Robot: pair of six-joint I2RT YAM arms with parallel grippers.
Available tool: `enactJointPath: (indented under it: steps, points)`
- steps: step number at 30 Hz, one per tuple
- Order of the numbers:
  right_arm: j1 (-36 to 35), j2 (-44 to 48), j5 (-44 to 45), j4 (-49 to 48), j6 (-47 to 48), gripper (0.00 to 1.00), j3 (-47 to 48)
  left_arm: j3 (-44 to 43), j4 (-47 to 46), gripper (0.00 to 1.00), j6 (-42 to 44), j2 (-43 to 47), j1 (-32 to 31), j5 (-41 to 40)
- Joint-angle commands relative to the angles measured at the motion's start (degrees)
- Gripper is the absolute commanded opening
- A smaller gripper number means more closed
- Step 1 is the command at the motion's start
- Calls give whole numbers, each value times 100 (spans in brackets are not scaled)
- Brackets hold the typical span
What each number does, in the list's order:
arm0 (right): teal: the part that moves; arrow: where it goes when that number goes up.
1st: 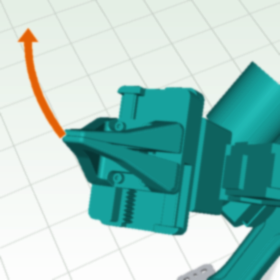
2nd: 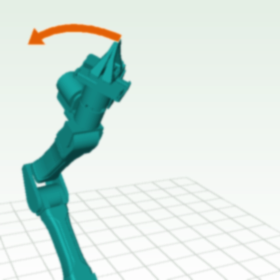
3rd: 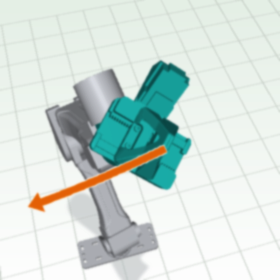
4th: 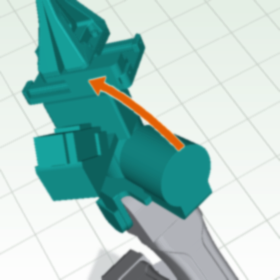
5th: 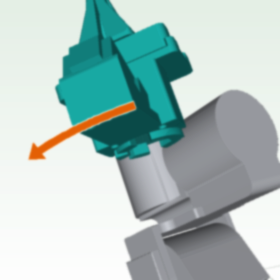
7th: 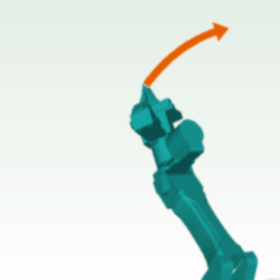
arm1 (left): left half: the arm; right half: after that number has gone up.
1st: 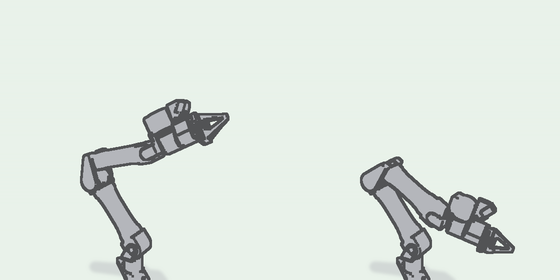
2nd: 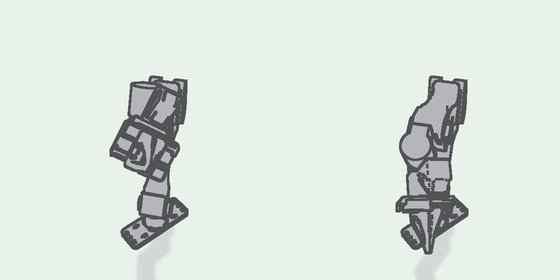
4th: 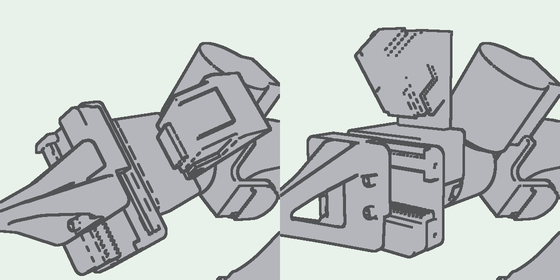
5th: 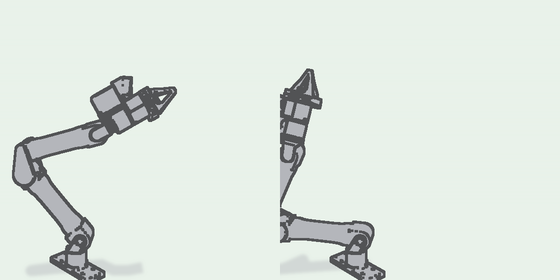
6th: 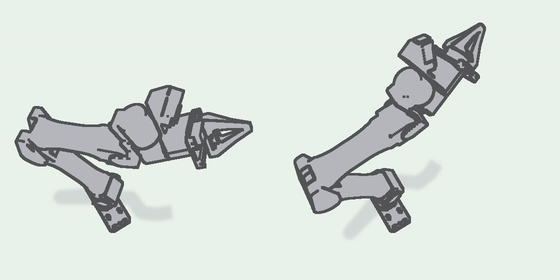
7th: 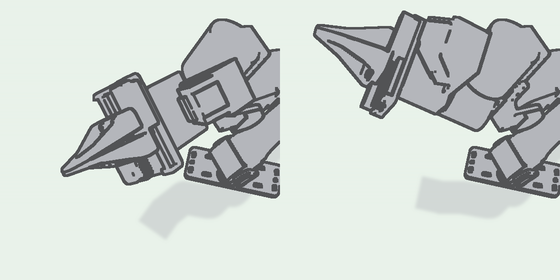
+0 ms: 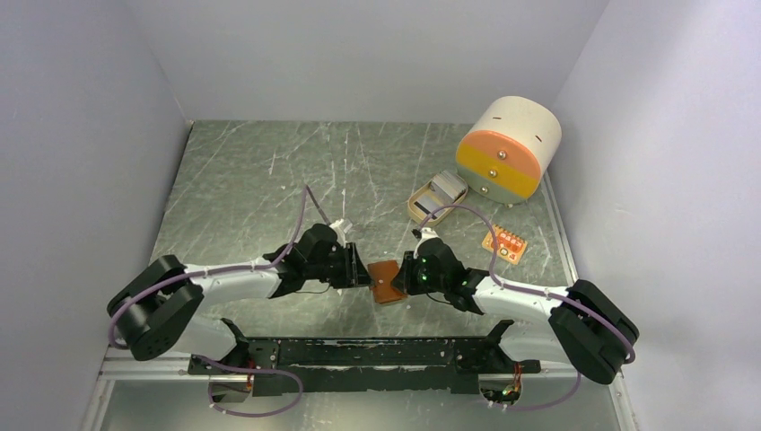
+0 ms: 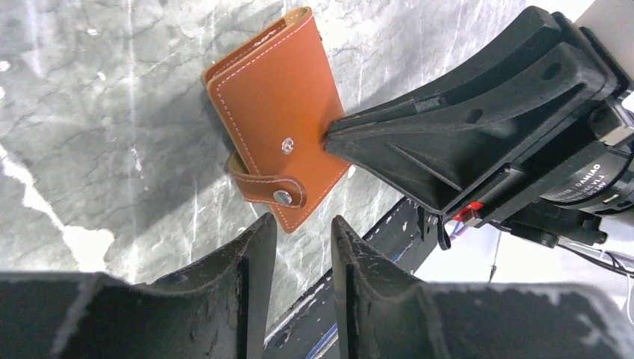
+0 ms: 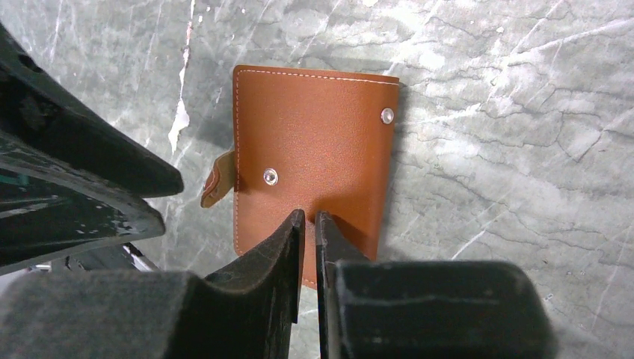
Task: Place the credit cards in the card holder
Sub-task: Close the card holder at the center of the board.
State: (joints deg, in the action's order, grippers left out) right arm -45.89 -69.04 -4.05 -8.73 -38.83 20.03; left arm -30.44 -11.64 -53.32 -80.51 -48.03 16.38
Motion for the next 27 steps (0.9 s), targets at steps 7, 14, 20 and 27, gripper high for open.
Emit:
enactJointPath:
  steps: [7,14,20,27]
  points:
    - [-47,-69,74,85,16,15,-36,146,558,22,202,273,39,-747]
    - [-52,-136,41,12,3,15,-42,-64,162,23,303,-405,39,-456]
    - [-56,-90,10,12,-10,14,-48,-303,74,22,351,-710,37,-355]
    - [-66,15,-36,-37,-157,21,9,-331,157,22,353,-616,32,-429]
